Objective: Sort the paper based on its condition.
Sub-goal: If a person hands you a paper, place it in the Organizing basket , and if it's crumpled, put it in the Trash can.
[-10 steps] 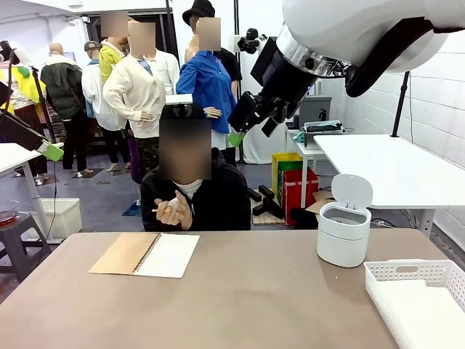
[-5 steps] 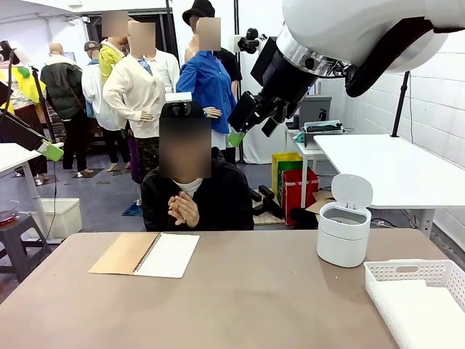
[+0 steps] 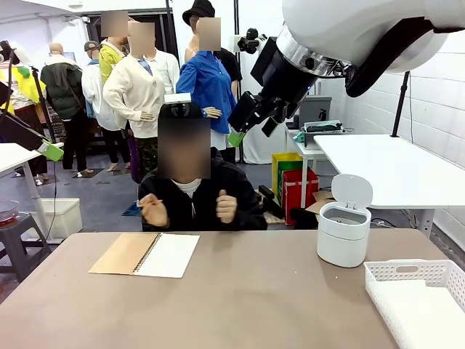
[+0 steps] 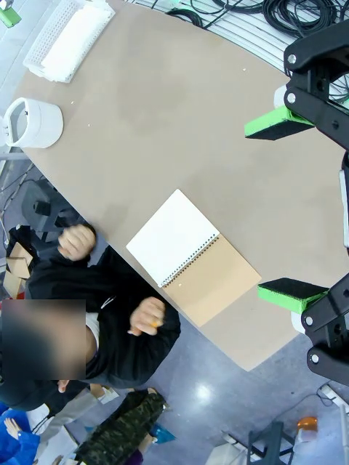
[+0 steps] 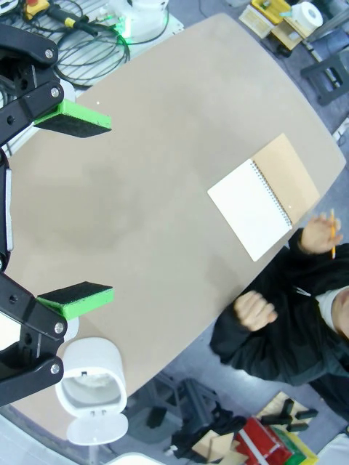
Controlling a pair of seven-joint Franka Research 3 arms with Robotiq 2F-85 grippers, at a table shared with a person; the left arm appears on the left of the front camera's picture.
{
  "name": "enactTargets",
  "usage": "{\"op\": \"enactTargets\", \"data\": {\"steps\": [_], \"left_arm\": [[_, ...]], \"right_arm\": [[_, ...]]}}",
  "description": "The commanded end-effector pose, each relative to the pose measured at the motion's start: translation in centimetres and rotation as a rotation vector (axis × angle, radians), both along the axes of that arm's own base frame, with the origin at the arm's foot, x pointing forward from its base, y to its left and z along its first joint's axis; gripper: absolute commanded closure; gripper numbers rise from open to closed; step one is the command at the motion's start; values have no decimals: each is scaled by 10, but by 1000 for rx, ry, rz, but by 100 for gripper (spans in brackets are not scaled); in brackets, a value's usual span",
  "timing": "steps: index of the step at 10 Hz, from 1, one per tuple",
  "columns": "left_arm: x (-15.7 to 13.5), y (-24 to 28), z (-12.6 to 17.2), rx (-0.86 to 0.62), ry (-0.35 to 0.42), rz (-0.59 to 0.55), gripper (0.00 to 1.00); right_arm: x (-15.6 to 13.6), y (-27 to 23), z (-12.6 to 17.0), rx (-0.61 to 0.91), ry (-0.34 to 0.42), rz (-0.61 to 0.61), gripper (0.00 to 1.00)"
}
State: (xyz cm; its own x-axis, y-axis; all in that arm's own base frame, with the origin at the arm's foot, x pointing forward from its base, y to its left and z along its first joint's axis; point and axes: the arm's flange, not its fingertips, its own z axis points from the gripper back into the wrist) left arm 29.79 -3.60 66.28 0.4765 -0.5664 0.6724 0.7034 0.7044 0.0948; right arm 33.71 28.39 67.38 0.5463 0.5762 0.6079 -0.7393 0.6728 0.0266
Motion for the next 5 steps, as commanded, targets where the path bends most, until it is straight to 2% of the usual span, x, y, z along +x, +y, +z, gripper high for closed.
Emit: {"op": "enactTargets", "data": {"steps": [1,5], "left_arm": [[0,1,0,-2,-6,4,0],[0,1,0,-2,-6,4,0]], "right_arm": [[2,-1,-2,7,8,4,0],[2,-1,-2,7,8,4,0]]}}
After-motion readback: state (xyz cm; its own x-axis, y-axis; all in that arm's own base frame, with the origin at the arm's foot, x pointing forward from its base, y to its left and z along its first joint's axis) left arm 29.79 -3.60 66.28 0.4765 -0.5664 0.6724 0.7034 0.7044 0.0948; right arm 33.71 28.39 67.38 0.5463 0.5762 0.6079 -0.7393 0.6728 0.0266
